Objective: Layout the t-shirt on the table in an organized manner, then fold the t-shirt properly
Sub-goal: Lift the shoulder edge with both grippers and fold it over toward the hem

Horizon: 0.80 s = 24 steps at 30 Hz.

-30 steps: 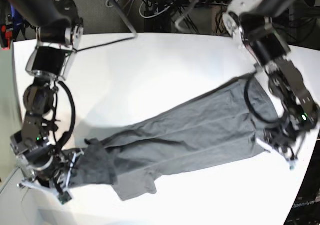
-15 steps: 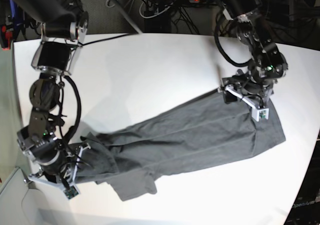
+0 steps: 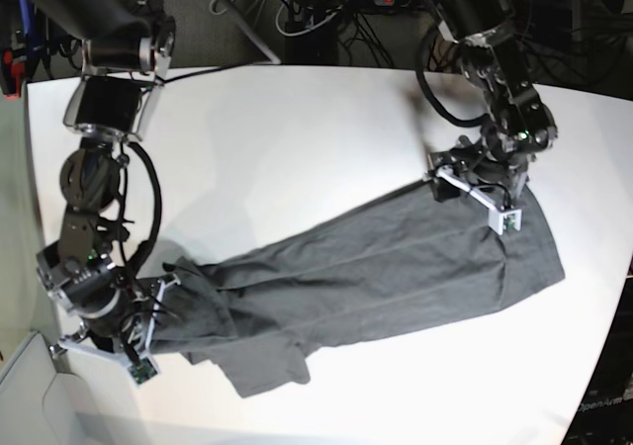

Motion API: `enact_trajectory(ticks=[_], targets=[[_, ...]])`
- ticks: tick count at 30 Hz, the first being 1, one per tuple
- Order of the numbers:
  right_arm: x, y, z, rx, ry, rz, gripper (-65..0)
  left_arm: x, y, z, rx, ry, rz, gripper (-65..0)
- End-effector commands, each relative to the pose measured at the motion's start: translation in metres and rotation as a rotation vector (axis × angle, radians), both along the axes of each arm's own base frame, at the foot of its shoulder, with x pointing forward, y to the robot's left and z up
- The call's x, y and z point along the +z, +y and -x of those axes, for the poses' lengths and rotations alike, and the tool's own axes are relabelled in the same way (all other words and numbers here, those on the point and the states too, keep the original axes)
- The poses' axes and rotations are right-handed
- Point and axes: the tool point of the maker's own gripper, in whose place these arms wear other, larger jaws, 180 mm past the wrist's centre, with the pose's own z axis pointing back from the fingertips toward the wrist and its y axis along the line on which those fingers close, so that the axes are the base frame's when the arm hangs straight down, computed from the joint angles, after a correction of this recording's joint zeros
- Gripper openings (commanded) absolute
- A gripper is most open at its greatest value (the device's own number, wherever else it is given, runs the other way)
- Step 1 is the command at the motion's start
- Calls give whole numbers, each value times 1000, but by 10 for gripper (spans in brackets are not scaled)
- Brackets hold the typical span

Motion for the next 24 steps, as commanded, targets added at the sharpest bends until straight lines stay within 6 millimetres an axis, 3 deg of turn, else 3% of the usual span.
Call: enact_trajectory(ticks=[1,5,7,8,10,16,20,24], targets=[[22,0,-8,5,-65,-5,-650,-3,-4,0,-11,20,13,-218],[22,-1,-8,4,-65,-5,-650,-21,-11,7,-18,73,44,-455],[22,0,-8,5,-65,-5,-650,-20,-11,3,-16,69,49,-578],[21,0,-7,5,-64,-5,-650,-20,-11,3,-16,66,47,-610],[20,0,-7,5,-62,-5,-650,-16,-11,1,-19,64,43,-633],[21,-1,-8,6,-64,-2,-650,20,-2,-9,-14,-2,-7,-636],[27,-4,-9,-1,-78,-1,-650,61,12,-31,-14,-69,-65,-636],[49,-5,-19,-3,-125,3,-650,108,33,-60,-10,-138,-128,-636]])
